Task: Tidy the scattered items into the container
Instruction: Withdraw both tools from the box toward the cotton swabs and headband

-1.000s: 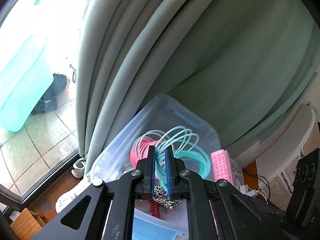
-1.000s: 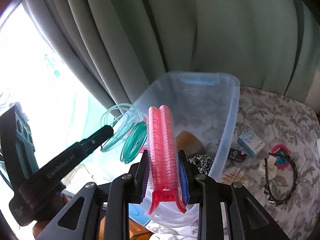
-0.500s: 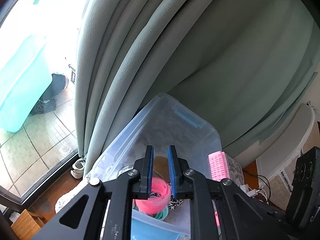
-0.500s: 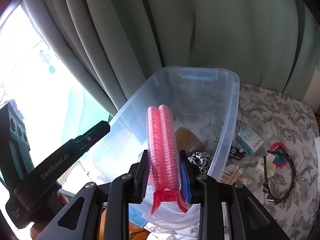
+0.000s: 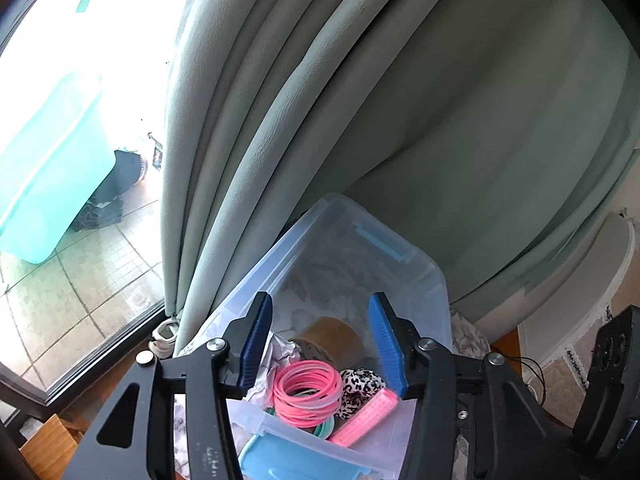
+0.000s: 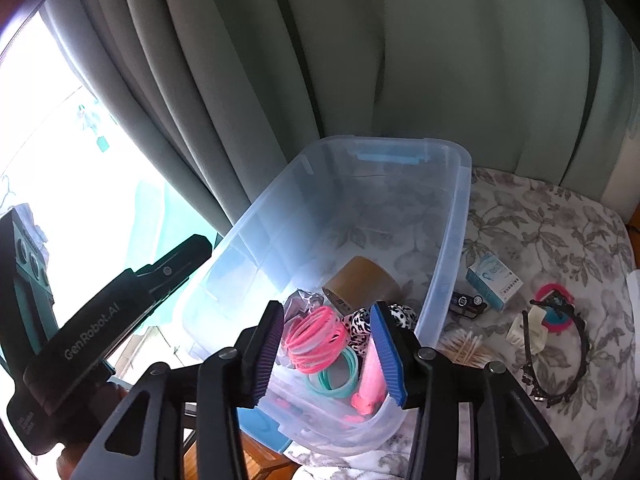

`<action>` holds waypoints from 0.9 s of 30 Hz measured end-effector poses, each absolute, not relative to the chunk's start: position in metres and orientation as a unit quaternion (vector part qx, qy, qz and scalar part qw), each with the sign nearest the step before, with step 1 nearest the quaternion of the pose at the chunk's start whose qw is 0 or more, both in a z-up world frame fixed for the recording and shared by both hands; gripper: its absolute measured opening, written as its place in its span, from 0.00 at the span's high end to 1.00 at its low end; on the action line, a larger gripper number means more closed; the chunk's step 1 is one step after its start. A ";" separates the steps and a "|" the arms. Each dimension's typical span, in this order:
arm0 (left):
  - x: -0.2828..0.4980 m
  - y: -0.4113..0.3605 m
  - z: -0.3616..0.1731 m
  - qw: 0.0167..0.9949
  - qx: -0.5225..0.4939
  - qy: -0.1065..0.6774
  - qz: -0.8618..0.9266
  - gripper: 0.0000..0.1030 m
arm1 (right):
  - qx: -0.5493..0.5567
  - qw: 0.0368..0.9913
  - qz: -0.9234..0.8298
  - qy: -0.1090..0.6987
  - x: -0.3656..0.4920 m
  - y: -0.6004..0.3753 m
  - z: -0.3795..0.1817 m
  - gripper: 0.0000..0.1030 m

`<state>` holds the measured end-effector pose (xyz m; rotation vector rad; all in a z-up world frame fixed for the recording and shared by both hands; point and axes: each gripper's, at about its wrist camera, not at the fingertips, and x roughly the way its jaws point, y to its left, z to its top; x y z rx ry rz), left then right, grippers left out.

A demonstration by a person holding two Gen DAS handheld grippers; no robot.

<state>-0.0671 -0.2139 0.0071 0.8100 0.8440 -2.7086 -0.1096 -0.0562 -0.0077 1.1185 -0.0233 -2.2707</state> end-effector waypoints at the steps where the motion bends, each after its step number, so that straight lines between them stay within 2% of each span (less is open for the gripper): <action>1: -0.068 -0.213 0.007 0.101 0.276 0.283 -0.913 0.50 | 0.421 0.299 -0.856 -0.011 -0.110 -0.054 -0.007 0.52; 4: -0.065 -0.208 0.012 0.122 0.286 0.270 -0.911 0.49 | 0.417 0.297 -0.859 -0.022 -0.110 -0.046 -0.004 0.52; 5: -0.066 -0.206 0.013 0.130 0.289 0.268 -0.910 0.44 | 0.416 0.295 -0.860 -0.024 -0.110 -0.044 -0.003 0.52; 7: -0.067 -0.202 0.015 0.143 0.294 0.262 -0.908 0.42 | 0.412 0.292 -0.863 -0.028 -0.108 -0.039 0.001 0.52; 11: -0.065 -0.190 0.022 0.141 0.291 0.248 -0.913 0.42 | 0.403 0.289 -0.867 -0.037 -0.104 -0.025 0.006 0.52; 21: -0.077 -0.162 0.017 0.151 0.334 0.284 -0.886 0.41 | 0.383 0.274 -0.878 -0.084 -0.102 0.029 0.018 0.50; 27: -0.077 -0.122 0.030 0.115 0.311 0.248 -0.910 0.41 | 0.368 0.258 -0.885 -0.118 -0.102 0.068 0.023 0.49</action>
